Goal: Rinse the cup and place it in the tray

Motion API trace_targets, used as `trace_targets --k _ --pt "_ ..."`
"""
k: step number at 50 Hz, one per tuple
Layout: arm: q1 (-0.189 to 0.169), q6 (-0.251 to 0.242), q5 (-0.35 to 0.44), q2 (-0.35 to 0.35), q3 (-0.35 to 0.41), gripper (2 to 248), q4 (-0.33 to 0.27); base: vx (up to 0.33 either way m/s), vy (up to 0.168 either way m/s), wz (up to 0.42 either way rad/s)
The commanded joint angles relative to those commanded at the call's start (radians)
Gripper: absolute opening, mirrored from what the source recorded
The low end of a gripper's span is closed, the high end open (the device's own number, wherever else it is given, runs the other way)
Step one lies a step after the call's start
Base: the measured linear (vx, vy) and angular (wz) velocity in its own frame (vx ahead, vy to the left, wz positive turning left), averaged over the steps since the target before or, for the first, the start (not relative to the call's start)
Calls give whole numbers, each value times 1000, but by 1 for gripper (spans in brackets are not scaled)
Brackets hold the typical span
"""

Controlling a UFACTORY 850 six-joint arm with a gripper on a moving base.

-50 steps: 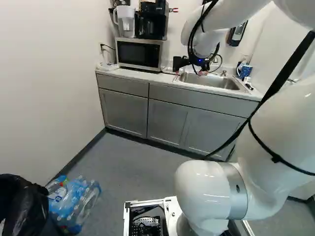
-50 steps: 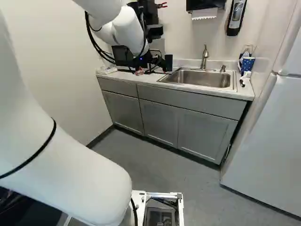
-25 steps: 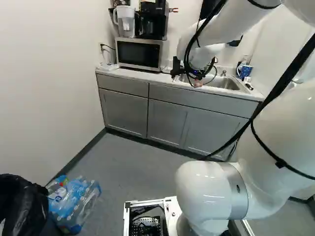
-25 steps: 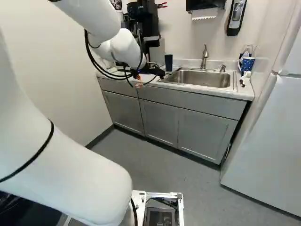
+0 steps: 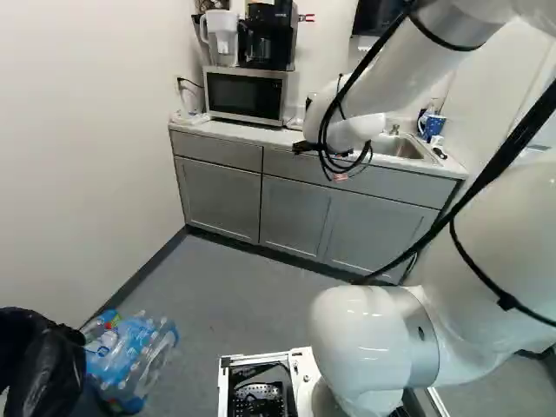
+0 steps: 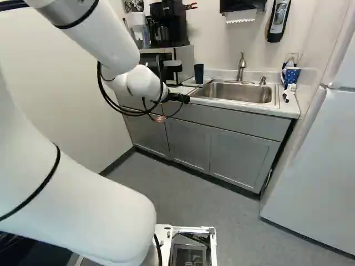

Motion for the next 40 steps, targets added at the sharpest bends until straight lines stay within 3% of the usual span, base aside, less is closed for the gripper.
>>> trace_targets --k 40 --pt "60 3 383 42 290 247 0 0 0 0"
